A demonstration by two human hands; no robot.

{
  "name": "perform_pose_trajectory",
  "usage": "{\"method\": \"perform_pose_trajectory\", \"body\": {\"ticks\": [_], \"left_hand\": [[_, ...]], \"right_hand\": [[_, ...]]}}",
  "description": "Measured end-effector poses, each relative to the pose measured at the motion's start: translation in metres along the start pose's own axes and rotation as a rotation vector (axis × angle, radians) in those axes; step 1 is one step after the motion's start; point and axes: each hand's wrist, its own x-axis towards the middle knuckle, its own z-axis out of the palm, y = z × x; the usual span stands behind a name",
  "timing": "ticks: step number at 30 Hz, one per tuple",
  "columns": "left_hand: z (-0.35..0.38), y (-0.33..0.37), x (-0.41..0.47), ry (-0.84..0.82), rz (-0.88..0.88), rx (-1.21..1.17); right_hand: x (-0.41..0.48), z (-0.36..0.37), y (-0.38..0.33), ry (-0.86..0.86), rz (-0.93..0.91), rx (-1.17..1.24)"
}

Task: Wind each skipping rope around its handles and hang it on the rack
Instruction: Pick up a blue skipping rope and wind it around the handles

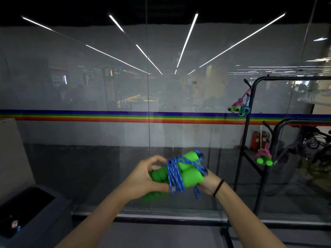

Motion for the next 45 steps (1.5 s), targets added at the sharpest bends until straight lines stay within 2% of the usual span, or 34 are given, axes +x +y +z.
{"method": "perform_pose_trajectory", "body": {"ticks": [7,9,11,14,18,20,23,26,30,32,33,35,39,42,45], "left_hand": [[0.004,-0.005,0.017,0.395,-0.061,-0.125],[0.004,-0.01,0.019,0.466,-0.054,0.04],[0.003,-0.015,0.018,0.484,-0.05,0.267],[0.005,-0.014,0.016,0.376,-0.054,0.598],[0.005,-0.009,0.018,0.111,-0.012,1.049],[0.005,-0.009,0.017,-0.029,0.042,1.117],[0.006,-0.008,0.013,-0.153,0.117,1.094],[0.005,-0.007,0.007,-0.228,0.144,0.956],[0.004,-0.002,0.004,-0.219,0.124,0.351],[0.004,-0.001,0.006,-0.133,0.116,0.094],[0.005,-0.001,0.008,-0.076,0.109,0.009],[0.007,-0.003,0.012,0.04,0.076,-0.135],[0.012,-0.005,0.017,0.274,-0.034,-0.299],[0.013,-0.007,0.02,0.416,-0.106,-0.357],[0.011,-0.01,0.023,0.543,-0.171,-0.363]], "right_hand": [[-0.012,0.012,-0.001,-0.161,0.062,-0.218],[-0.017,0.016,-0.008,-0.154,0.033,-0.478],[-0.018,0.017,-0.016,-0.15,-0.061,-0.841],[-0.019,0.016,-0.024,-0.16,-0.147,-1.112],[-0.017,0.015,-0.034,-0.237,-0.137,-1.235],[-0.015,0.016,-0.042,-0.273,-0.165,-1.214],[-0.007,0.01,-0.052,-0.316,-0.195,-1.139],[0.004,-0.005,-0.057,-0.325,-0.176,-0.87],[0.01,-0.017,-0.04,-0.263,-0.151,-0.436],[0.005,-0.016,-0.028,-0.244,-0.101,-0.143],[0.003,-0.012,-0.022,-0.17,-0.072,-0.076],[0.002,-0.003,-0.01,0.055,-0.046,-0.114],[0.005,0.012,0.001,-0.003,-0.095,-0.081],[-0.004,0.011,-0.003,0.009,-0.133,-0.221],[-0.012,0.012,-0.008,0.119,-0.248,-0.479]]}}
